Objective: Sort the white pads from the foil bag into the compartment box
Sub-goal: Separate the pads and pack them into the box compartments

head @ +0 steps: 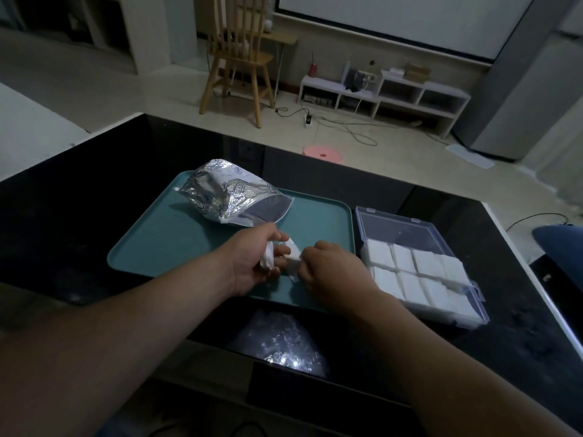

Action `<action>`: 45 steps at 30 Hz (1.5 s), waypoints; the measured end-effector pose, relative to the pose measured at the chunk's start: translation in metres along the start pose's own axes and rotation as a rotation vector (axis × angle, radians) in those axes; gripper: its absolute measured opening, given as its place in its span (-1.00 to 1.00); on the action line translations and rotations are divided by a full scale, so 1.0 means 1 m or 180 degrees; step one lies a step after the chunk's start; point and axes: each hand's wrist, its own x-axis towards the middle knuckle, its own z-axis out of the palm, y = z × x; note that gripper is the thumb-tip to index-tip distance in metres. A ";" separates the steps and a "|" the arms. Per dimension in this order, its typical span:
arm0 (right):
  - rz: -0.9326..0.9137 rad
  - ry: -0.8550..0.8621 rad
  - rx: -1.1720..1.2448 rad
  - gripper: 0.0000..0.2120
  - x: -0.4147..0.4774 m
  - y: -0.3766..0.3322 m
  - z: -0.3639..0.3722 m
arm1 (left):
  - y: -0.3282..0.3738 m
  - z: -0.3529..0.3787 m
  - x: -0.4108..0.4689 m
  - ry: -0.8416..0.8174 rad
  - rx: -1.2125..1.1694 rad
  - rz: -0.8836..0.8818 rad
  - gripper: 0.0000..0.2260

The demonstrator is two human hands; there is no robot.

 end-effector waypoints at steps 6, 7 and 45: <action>0.0106 0.0212 0.0220 -0.75 0.000 0.006 -0.004 | -0.005 0.008 -0.002 0.0096 -0.0011 0.0436 -0.83; 0.0172 0.0377 0.0321 -0.75 0.000 0.008 -0.006 | -0.006 0.009 -0.001 0.0025 -0.0063 0.0525 -0.82; 0.0608 0.0822 0.2122 -0.76 -0.103 0.085 -0.055 | -0.027 0.133 -0.027 -0.1722 -0.0309 -0.0346 -0.55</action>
